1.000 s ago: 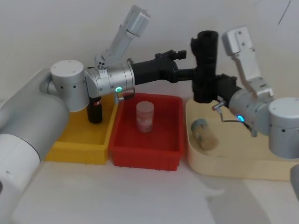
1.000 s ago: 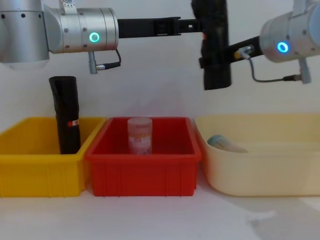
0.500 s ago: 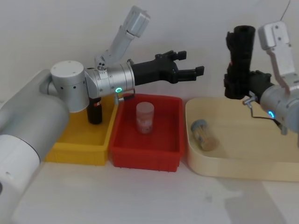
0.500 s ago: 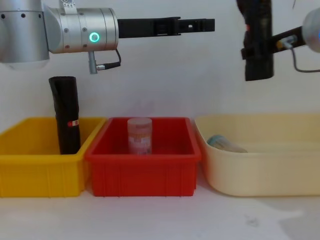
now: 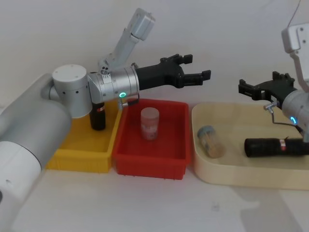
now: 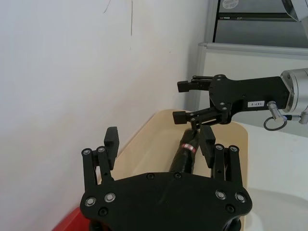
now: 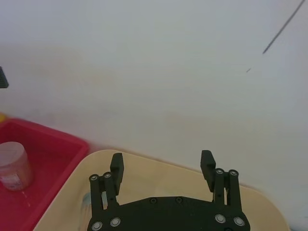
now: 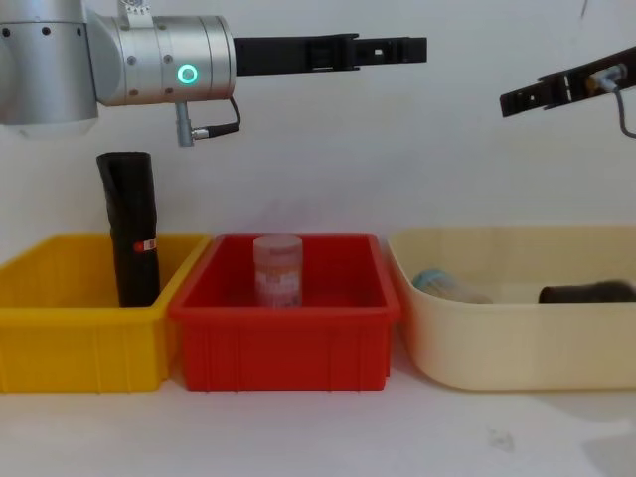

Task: Pick up the garbage bag with the one hand and transfer it to the other hand.

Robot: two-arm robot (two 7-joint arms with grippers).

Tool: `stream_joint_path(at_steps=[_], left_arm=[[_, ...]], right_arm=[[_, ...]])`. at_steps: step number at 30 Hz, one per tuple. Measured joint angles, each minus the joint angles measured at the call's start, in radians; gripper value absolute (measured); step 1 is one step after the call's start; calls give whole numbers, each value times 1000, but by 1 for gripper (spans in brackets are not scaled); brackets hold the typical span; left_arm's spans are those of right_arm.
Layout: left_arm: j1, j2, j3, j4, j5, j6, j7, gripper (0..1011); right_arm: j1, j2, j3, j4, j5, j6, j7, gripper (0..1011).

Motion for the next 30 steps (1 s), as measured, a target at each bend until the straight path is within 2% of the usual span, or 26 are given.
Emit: stream_joint_path(at_steps=[30], left_arm=[[0, 0, 0, 0, 0, 0, 0, 1000]], right_arm=[[-6, 9, 14, -11, 0, 7, -4, 1000]])
